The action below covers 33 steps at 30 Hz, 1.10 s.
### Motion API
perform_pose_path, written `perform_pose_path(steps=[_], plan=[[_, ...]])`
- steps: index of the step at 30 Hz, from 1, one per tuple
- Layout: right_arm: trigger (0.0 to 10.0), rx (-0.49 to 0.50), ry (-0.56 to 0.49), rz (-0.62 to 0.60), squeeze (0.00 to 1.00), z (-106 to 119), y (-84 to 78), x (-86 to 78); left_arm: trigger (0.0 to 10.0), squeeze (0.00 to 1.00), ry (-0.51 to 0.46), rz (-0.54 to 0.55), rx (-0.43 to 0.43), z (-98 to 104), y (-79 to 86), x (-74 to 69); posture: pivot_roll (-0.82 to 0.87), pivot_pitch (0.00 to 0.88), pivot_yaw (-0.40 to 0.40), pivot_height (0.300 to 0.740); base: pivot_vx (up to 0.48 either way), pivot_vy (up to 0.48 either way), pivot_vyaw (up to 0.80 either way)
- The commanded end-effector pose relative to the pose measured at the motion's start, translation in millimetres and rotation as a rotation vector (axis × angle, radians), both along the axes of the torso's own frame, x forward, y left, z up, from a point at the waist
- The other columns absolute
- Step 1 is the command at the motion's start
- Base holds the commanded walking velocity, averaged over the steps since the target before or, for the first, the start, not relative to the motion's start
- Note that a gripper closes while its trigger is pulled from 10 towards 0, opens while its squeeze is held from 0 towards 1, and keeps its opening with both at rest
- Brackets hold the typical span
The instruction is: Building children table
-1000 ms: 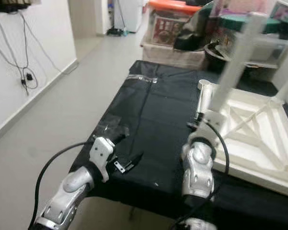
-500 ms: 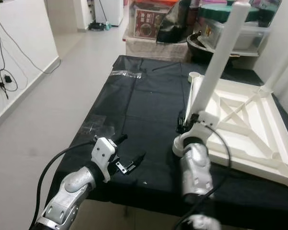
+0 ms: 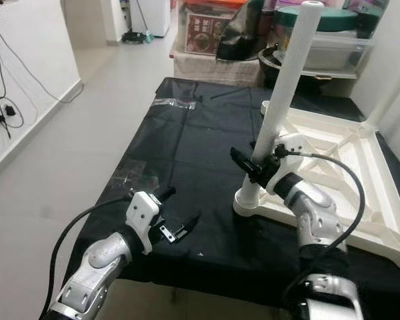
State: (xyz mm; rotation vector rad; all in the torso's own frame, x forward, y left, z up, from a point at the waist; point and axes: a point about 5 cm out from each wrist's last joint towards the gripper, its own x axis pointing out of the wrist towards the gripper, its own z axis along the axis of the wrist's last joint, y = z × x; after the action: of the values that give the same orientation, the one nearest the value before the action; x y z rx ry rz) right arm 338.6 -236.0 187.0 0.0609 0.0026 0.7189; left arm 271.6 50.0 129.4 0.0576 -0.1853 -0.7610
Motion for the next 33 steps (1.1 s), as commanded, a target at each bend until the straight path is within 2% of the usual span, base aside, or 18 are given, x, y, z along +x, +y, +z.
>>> perform_pose_path(steps=[1, 6, 7, 8, 9, 10, 11, 14, 16, 18, 19, 20, 22, 23, 25, 26, 28, 33], plan=[[10.0, 0.008, 0.059, 0.276, 0.0, -7.7, 27.1, -2.3, 10.0, 0.0, 0.007, -0.004, 0.018, -3.6, 1.1, -1.4, 0.11, 0.0, -0.091, 0.74, 0.0, 0.0, 0.0], [10.0, -0.005, 0.082, 0.399, 0.0, -7.8, 36.9, -3.9, 10.0, 0.0, 0.007, -0.006, 0.022, -4.8, 1.7, -2.6, 0.11, 0.0, -0.091, 0.74, 0.0, 0.0, 0.0], [4.8, -0.017, 0.096, 0.441, 0.0, -10.2, 41.9, -5.4, 10.0, 0.0, 0.009, -0.009, 0.023, -5.1, 1.5, -3.0, 0.11, 0.0, -0.091, 0.74, 0.0, 0.0, 0.0], [4.8, -0.017, 0.096, 0.441, 0.0, -10.2, 41.9, -5.4, 10.0, 0.0, 0.009, -0.009, 0.023, -5.1, 1.5, -3.0, 0.11, 0.0, -0.091, 0.74, 0.0, 0.0, 0.0], [1.7, -0.027, 0.101, 0.445, 0.0, -12.4, 44.0, -5.9, 10.0, 0.0, 0.009, -0.009, 0.023, -5.2, 1.4, -3.1, 0.11, 0.0, -0.091, 0.74, 0.0, 0.0, 0.0], [1.7, -0.027, 0.101, 0.445, 0.0, -12.4, 44.0, -5.9, 10.0, 0.0, 0.009, -0.009, 0.023, -5.2, 1.4, -3.1, 0.11, 0.0, -0.091, 0.74, 0.0, 0.0, 0.0], [0.0, -0.032, 0.101, 0.444, 0.0, -15.1, 46.1, -6.1, 10.0, 0.0, 0.01, -0.01, 0.023, -5.3, 1.4, -3.1, 0.11, 0.0, -0.091, 0.74, 0.0, 0.0, 0.0], [0.0, -0.05, 0.072, 0.359, 0.0, -19.3, 48.1, -1.7, 10.0, 0.0, 0.011, -0.01, 0.021, -5.2, 1.3, -3.3, 0.11, 0.0, -0.093, 0.74, 0.0, 0.0, 0.0], [0.0, -0.045, 0.012, 0.161, 0.0, -21.9, 48.1, 7.0, 10.0, 0.0, 0.012, -0.007, 0.019, -4.9, 1.1, -3.4, 0.11, 0.0, -0.091, 0.74, 0.0, 0.0, 0.0], [0.0, -0.038, -0.002, 0.106, 0.0, -22.4, 47.2, 9.5, 10.0, 0.0, 0.012, -0.006, 0.019, -4.6, 1.1, -3.5, 0.11, 0.0, -0.091, 0.74, 0.0, 0.0, 0.0], [0.0, -0.037, -0.017, -0.075, 0.0, -22.3, 42.9, 15.0, 10.0, 0.0, 0.012, -0.006, 0.018, -4.2, 1.3, -3.5, 0.1, 0.0, -0.084, 0.74, 0.0, 0.0, 0.0], [0.0, -0.037, -0.017, -0.075, 0.0, -22.3, 42.9, 15.0, 10.0, 0.0, 0.012, -0.006, 0.018, -4.2, 1.3, -3.5, 0.1, 0.0, -0.084, 0.74, 0.0, 0.0, 0.0], [0.0, -0.018, -0.021, -0.517, 0.0, -20.2, 24.0, 21.2, 10.0, 0.0, 0.013, -0.006, 0.017, -3.6, 2.1, -3.2, 0.09, 0.0, -0.074, 0.74, 0.0, 0.0, 0.0], [0.0, -0.018, -0.021, -0.517, 0.0, -20.2, 24.0, 21.2, 10.0, 0.0, 0.013, -0.006, 0.017, -3.6, 2.1, -3.2, 0.09, 0.0, -0.074, 0.74, 0.0, 0.0, 0.0], [0.0, 0.021, -0.007, -0.927, 0.0, -19.6, 0.6, 11.3, 10.0, 0.0, 0.014, -0.007, 0.018, -3.5, 2.1, -2.1, 0.08, 0.0, -0.064, 0.74, 0.0, 0.0, 0.0], [0.0, 0.021, -0.007, -0.927, 0.0, -19.6, 0.6, 11.3, 10.0, 0.0, 0.014, -0.007, 0.018, -3.5, 2.1, -2.1, 0.08, 0.0, -0.064, 0.74, 0.0, 0.0, 0.0], [0.0, 0.06, -0.004, -1.2, 0.0, -19.9, -7.8, -9.3, 10.0, 0.0, 0.015, -0.009, 0.019, -3.7, 0.9, -1.1, 0.07, 0.0, -0.065, 0.74, 0.0, 0.0, 0.0], [0.0, 0.123, 0.027, -1.32, 0.0, -28.1, 12.2, -22.4, 10.0, 0.0, 0.013, -0.007, 0.019, -3.2, 0.6, -0.6, 0.09, 0.0, -0.076, 0.74, 0.0, 0.0, 0.0]])
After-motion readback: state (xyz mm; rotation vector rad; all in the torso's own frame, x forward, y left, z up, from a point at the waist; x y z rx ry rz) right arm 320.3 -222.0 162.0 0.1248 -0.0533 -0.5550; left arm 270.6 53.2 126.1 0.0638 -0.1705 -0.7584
